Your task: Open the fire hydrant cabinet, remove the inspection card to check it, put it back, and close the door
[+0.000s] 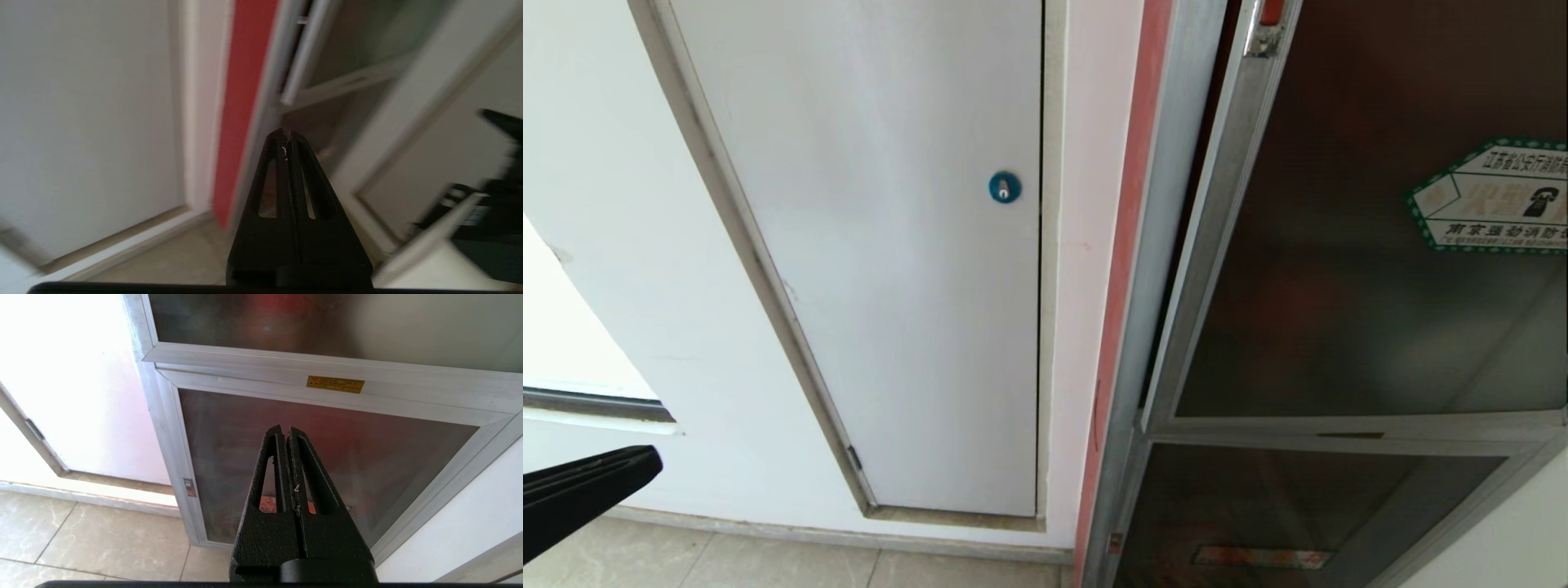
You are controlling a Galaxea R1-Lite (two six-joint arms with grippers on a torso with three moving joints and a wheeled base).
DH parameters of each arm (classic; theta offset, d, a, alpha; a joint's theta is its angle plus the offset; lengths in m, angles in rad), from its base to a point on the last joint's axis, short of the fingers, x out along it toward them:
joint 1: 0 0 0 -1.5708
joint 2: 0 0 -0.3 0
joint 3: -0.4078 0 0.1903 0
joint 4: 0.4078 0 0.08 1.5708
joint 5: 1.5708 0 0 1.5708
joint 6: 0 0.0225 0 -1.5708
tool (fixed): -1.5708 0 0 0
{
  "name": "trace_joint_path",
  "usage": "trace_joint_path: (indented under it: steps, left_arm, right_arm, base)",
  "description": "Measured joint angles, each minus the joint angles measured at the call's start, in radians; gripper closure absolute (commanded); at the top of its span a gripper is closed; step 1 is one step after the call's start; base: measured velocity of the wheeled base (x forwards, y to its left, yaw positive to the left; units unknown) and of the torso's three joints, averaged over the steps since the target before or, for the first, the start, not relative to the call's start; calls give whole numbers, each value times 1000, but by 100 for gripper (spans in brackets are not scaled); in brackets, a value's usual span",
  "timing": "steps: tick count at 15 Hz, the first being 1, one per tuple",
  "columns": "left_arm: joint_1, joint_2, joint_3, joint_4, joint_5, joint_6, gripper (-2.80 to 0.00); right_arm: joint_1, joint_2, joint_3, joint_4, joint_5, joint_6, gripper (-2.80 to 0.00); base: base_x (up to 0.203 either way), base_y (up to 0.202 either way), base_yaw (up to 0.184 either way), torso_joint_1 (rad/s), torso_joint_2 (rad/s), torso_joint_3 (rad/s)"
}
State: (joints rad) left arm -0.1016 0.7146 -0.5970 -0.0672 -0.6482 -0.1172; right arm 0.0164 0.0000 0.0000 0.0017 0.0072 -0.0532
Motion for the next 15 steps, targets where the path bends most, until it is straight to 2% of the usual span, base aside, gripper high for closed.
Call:
trace_joint_path:
  steps: [3,5,7,11,13,15]
  left_arm:
    - [-168,159,-117,-6,-35,-52,0]
    - [-248,254,-173,-20,-40,-58,0]
    - [-304,343,-195,-107,-41,-65,0]
    - [-362,550,-225,-352,-40,-109,0]
    - [-371,649,-268,-415,-39,-131,0]
    - [-382,743,-342,-433,-36,-140,0]
  right_arm:
    - [0,0,0,0,0,0,0]
    - [0,0,0,0,0,0,0]
    - [0,0,0,0,0,0,0]
    - [0,0,0,0,0,0,0]
    - [0,0,0,0,0,0,0]
    - [0,0,0,0,0,0,0]
  base:
    - [0,0,0,0,0,0]
    - [0,0,0,0,0,0]
    - [0,0,0,0,0,0]
    - [0,0,0,0,0,0]
    - [0,0,0,0,0,0]
    - [0,0,0,0,0,0]
